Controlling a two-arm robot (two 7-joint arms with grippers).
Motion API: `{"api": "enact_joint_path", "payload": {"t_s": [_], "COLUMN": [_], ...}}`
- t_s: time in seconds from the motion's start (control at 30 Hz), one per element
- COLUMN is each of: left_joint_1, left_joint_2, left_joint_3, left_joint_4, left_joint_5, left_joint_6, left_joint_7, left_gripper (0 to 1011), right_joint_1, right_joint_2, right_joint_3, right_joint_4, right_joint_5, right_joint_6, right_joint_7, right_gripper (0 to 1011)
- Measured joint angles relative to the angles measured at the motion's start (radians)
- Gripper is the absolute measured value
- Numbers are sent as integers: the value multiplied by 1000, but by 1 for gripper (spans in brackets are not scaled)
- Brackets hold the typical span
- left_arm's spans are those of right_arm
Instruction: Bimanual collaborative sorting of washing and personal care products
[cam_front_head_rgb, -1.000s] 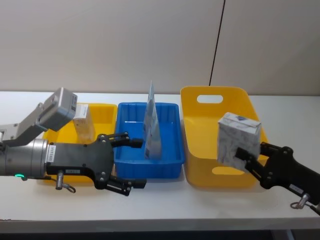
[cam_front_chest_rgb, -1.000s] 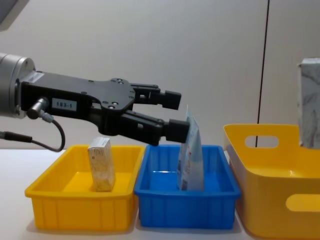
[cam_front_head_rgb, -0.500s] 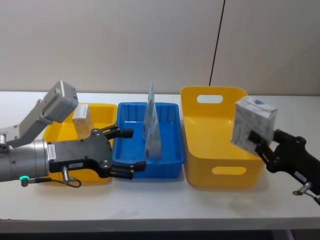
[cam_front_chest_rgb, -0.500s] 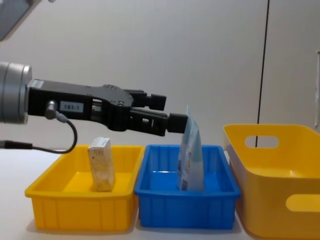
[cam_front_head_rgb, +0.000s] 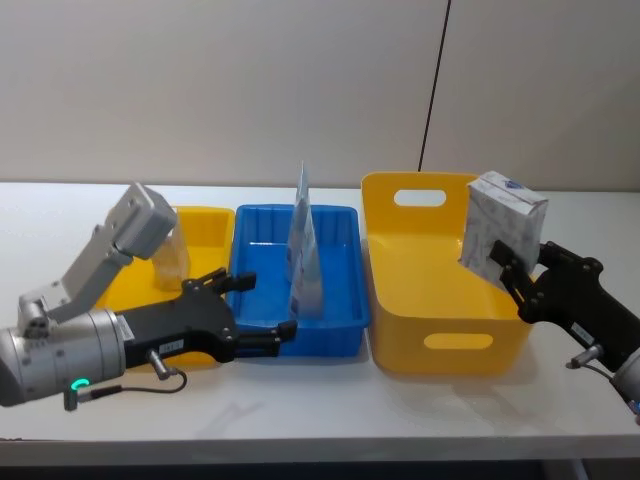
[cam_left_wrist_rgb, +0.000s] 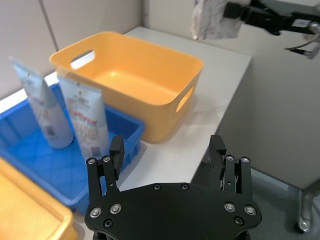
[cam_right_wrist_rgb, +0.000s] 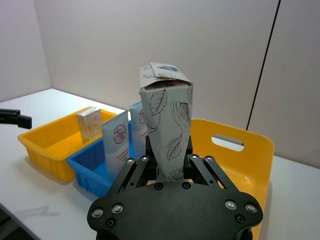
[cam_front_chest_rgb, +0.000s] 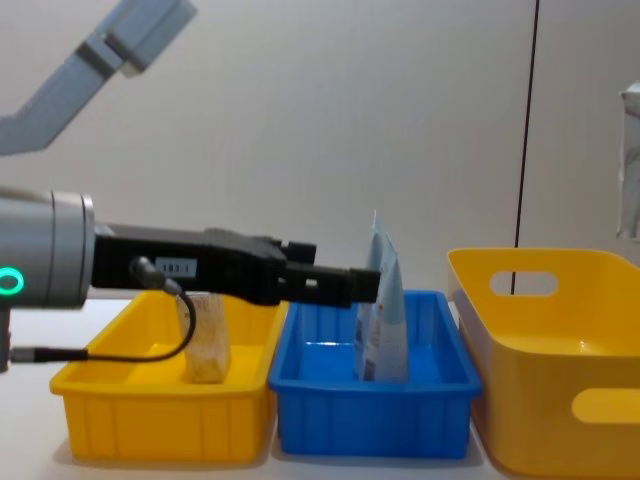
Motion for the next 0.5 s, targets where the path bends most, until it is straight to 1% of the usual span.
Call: {"api": "enact_joint_path", "payload": {"t_s": [0.07, 0.17, 0.23, 0.27, 0.5], "left_joint_1": [11, 32, 42, 49, 76], "left_joint_2": [-3, -5, -4, -3, 8], "left_joint_3": [-2, -5, -6, -7, -11], "left_joint_4": [-6, -19, -25, -31, -55], "left_joint_5": [0, 2, 3, 6, 19], "left_joint_6": [8, 31, 37, 44, 64], "left_joint_7": [22, 77, 95, 115, 174], "left_gripper": [1001, 1002, 1002, 1002, 1002], "right_joint_1": [4, 11, 13, 14, 17], "right_joint_2": [-5, -15, -18, -22, -37], "right_joint_3": [-3, -8, -9, -9, -10], "right_joint_4": [1, 3, 4, 5, 7], "right_joint_5": [-6, -17, -22, -26, -44], "right_joint_6": [3, 10, 12, 15, 29], "right_joint_7": [-6, -18, -22, -26, -55], "right_gripper": [251, 251, 251, 251, 251]}}
